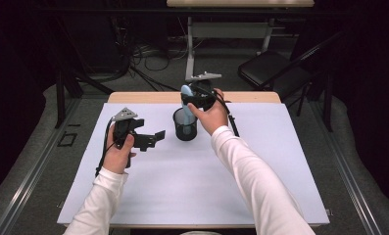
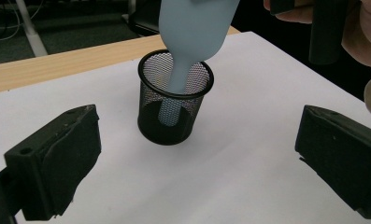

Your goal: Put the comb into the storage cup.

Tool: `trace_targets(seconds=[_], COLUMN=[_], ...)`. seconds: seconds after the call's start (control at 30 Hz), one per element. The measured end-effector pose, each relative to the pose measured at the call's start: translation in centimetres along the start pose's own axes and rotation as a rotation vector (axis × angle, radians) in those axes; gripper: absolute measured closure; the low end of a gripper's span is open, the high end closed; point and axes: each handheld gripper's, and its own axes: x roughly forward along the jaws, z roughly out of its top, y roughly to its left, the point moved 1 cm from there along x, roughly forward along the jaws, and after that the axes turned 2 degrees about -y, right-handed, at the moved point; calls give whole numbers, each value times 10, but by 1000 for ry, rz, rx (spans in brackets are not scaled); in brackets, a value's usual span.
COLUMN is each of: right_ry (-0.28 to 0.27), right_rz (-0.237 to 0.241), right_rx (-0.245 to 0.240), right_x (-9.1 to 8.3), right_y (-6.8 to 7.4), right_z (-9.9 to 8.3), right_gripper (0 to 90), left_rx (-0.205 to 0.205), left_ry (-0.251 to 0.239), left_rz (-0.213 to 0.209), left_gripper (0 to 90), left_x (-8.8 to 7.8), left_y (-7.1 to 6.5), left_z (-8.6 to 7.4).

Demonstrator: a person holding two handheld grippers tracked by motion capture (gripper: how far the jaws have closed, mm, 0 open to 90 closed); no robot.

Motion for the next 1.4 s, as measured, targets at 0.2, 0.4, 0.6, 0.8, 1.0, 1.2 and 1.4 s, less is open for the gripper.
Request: trace_targets(seconds=[0.2, 0.4, 0.6, 0.8, 1.0, 1.2, 1.4], right_ry=[-2, 6, 12, 17, 19, 16, 23], right_rz=[5, 18, 17, 34, 37, 30, 27], right_rx=[-8, -4, -4, 6, 13, 6, 13], right_x=[1, 1, 1, 1, 2, 2, 2], right_y=[0, 2, 3, 4, 5, 5, 5], right_z=[0, 0, 0, 0, 0, 0, 0], right_gripper=[487, 477, 471, 458, 447, 436, 400], left_rx=[-1, -2, -1, -3, -2, -6, -6], left_ry=[1, 1, 1, 2, 3, 4, 5], left_rz=[-1, 0, 1, -1, 1, 1, 2], left_gripper=[5, 5, 5, 5, 5, 5, 5], left_x=[0, 0, 0, 1, 0, 1, 1], left_y=[0, 0, 0, 1, 1, 1, 2], left_z=[0, 0, 0, 0, -1, -1, -1])
